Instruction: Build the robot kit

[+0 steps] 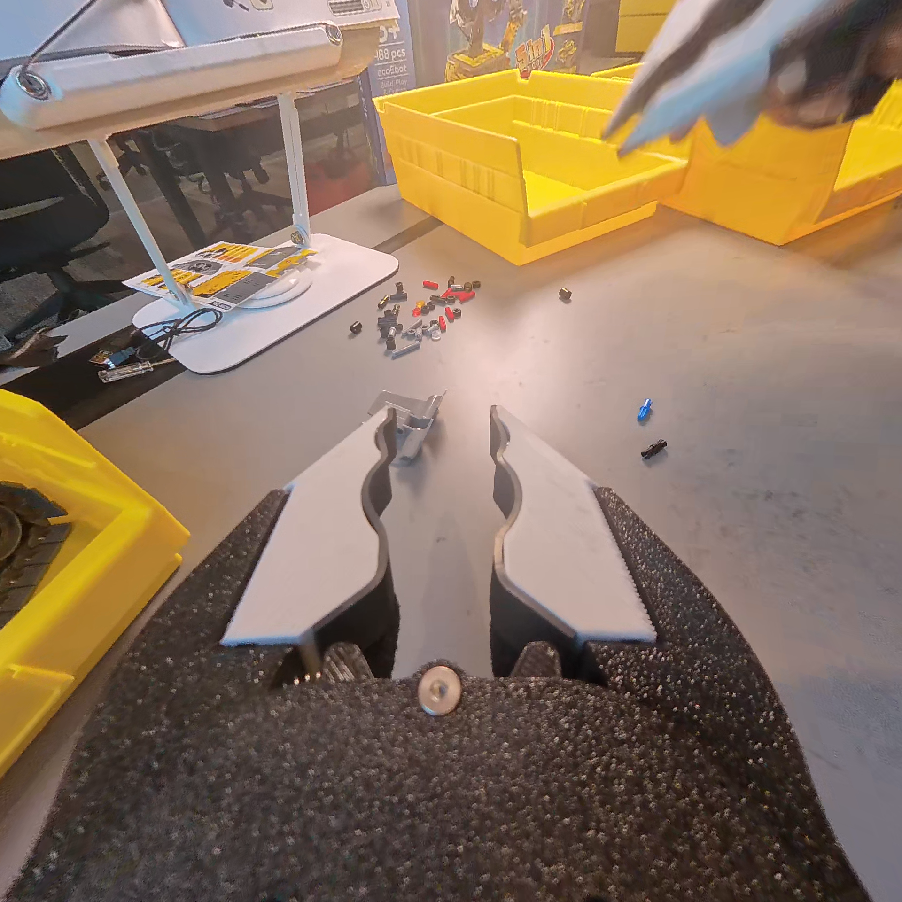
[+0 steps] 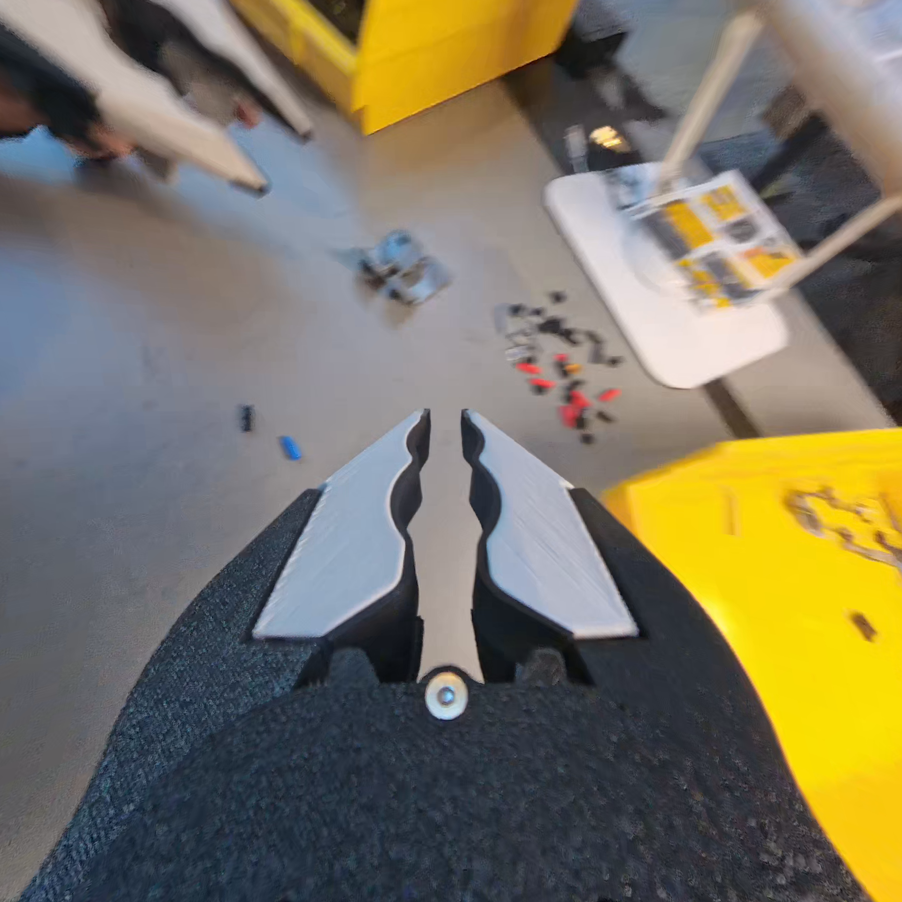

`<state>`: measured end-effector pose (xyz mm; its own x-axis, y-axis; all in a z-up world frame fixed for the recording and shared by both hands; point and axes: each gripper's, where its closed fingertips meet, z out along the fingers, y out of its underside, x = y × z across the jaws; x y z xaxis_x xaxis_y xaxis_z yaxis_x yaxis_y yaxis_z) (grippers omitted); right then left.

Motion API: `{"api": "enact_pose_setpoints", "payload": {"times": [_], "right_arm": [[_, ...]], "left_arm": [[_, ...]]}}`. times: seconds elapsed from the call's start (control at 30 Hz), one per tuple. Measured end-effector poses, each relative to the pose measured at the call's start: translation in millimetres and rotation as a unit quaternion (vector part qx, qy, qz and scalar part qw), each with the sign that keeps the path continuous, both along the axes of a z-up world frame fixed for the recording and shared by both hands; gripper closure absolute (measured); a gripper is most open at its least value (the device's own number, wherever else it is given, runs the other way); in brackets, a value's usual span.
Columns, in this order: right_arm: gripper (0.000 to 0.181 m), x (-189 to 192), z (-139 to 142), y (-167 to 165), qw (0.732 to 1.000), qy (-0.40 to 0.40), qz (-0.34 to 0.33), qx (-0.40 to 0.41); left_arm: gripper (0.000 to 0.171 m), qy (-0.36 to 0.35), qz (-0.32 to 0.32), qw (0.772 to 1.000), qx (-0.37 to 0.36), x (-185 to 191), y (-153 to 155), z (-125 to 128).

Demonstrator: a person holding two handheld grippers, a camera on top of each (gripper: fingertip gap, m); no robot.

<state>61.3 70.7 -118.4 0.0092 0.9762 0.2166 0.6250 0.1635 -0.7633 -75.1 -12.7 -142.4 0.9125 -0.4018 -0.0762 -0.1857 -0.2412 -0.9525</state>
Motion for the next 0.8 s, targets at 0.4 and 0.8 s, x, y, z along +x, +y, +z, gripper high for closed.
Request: {"api": "enact_pose_setpoints", "payload": {"times": [0.4,0.8], "right_arm": [[0.165,76.6,35.1,316.2,0.941,-0.005,-0.332,-0.068],[0.167,47.6,-68.2,360.9,0.922,-0.114,-0.339,-0.148]], "left_arm": [[0.136,-0.002,-0.005,1.000,-0.006,1.9,0.0,-1.5],[0.136,-0.008,-0.003,1.000,-0.020,-1.4,3.9,-5.1]]}}
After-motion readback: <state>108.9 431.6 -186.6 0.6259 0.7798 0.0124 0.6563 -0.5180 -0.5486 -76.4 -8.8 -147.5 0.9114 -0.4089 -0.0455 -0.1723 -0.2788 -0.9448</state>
